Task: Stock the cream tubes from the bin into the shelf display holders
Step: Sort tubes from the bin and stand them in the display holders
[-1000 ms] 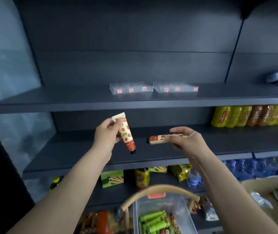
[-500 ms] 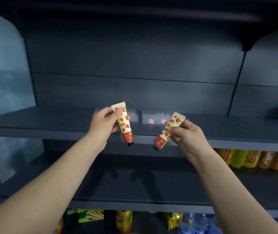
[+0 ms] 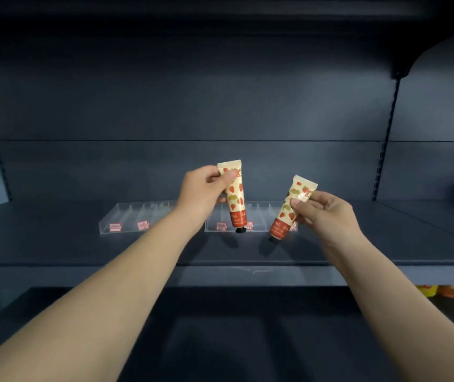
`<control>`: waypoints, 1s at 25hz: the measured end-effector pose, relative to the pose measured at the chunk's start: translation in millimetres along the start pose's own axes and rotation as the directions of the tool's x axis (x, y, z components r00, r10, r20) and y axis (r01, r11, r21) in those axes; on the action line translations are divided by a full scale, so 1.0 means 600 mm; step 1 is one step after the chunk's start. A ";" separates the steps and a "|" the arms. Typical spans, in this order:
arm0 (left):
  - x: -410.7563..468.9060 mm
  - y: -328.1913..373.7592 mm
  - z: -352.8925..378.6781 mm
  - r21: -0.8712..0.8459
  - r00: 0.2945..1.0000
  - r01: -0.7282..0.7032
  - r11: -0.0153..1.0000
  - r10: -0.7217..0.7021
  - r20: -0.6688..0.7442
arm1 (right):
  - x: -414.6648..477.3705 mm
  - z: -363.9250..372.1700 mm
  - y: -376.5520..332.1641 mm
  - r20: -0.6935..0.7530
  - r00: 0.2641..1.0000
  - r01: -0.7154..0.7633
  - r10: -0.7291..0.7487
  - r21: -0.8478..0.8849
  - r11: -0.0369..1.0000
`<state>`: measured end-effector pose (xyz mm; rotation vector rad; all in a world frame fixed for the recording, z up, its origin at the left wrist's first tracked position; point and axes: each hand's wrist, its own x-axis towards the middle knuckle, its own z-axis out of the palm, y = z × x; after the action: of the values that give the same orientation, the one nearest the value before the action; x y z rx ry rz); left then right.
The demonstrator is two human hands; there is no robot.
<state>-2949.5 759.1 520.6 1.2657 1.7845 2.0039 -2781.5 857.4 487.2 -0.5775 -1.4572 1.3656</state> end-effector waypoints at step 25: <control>0.309 -0.228 0.077 0.241 0.956 -0.115 0.964 0.041 0.290 | 0.356 0.069 0.130 0.074 0.996 0.071 -0.054 -0.249 0.966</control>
<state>-3087.3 945.9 483.3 1.6289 1.9173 1.5637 -2920.0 1042.5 494.0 -0.6453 -1.7035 1.1685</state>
